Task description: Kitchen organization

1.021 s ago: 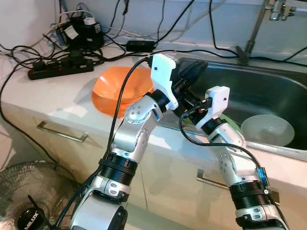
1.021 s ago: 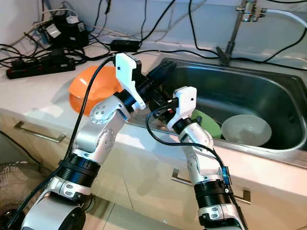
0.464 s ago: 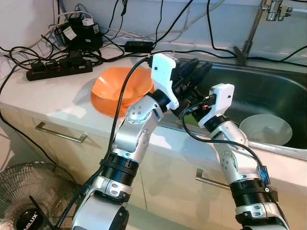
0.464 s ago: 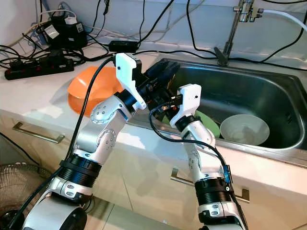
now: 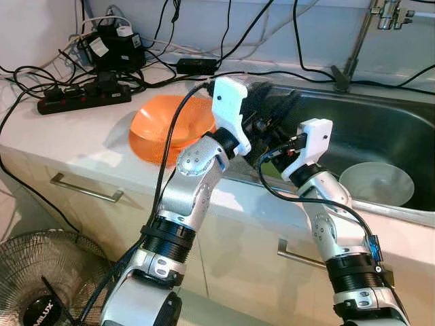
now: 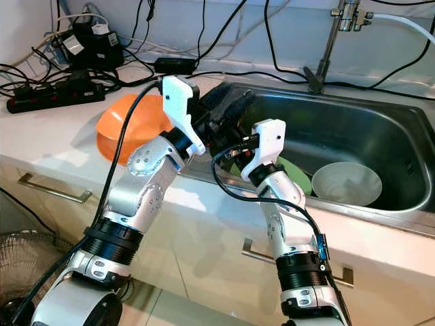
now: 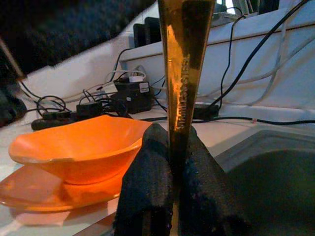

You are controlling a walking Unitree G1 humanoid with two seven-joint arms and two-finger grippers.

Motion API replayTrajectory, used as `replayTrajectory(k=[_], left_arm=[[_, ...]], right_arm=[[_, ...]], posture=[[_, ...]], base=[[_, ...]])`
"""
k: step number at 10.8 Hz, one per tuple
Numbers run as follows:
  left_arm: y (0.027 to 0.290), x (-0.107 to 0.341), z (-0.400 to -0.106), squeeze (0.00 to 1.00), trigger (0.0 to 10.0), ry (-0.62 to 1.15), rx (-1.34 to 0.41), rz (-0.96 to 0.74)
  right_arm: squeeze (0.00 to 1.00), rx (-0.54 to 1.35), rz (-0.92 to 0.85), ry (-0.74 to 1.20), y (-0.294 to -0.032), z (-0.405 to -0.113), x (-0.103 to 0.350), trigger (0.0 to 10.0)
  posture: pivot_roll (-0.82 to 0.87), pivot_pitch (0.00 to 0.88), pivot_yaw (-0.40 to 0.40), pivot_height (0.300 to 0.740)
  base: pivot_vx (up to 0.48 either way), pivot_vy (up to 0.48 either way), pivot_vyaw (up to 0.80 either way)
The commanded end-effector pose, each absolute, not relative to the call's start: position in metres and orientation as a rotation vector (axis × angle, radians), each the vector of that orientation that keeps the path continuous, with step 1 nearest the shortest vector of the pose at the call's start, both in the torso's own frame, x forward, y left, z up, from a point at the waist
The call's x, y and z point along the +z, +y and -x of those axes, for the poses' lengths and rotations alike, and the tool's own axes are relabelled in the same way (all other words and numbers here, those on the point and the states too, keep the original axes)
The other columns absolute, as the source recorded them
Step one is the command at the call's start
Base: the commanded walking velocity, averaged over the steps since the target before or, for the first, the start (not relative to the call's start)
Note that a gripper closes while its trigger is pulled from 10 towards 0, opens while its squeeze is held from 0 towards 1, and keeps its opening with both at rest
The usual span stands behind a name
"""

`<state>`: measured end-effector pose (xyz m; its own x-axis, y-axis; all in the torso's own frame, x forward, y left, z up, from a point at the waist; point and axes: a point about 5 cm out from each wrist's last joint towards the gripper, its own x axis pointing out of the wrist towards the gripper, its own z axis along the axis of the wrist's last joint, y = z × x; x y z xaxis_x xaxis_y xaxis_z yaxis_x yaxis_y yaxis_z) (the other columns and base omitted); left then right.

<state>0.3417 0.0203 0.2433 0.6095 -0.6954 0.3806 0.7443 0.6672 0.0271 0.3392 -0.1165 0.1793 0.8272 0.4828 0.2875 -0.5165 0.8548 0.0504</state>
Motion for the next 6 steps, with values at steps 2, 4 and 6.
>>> replayTrajectory(k=[2, 4, 6], left_arm=[[0.023, 0.250, -0.343, 1.00, 10.0, -0.407, -0.819, 0.125], [0.027, 0.248, -0.339, 0.00, 10.0, -0.414, -0.824, 0.137], [0.036, 0.243, -0.336, 0.00, 10.0, -0.406, -0.804, 0.151]], right_arm=[[0.00, 0.531, -0.146, -0.236, -0.115, -0.340, 0.173, 0.0], [0.00, 0.482, -0.127, -0.218, -0.119, -0.346, 0.170, 0.0], [0.00, 0.354, -0.083, -0.175, -0.134, -0.363, 0.169, 0.0]], posture=[[0.15, 0.015, 0.063, 0.740], [0.15, 0.014, 0.062, 0.740], [0.16, 0.008, 0.056, 0.740]], base=[[0.000, 0.000, 0.00], [0.000, 0.000, 0.00], [0.000, 0.000, 0.00]])
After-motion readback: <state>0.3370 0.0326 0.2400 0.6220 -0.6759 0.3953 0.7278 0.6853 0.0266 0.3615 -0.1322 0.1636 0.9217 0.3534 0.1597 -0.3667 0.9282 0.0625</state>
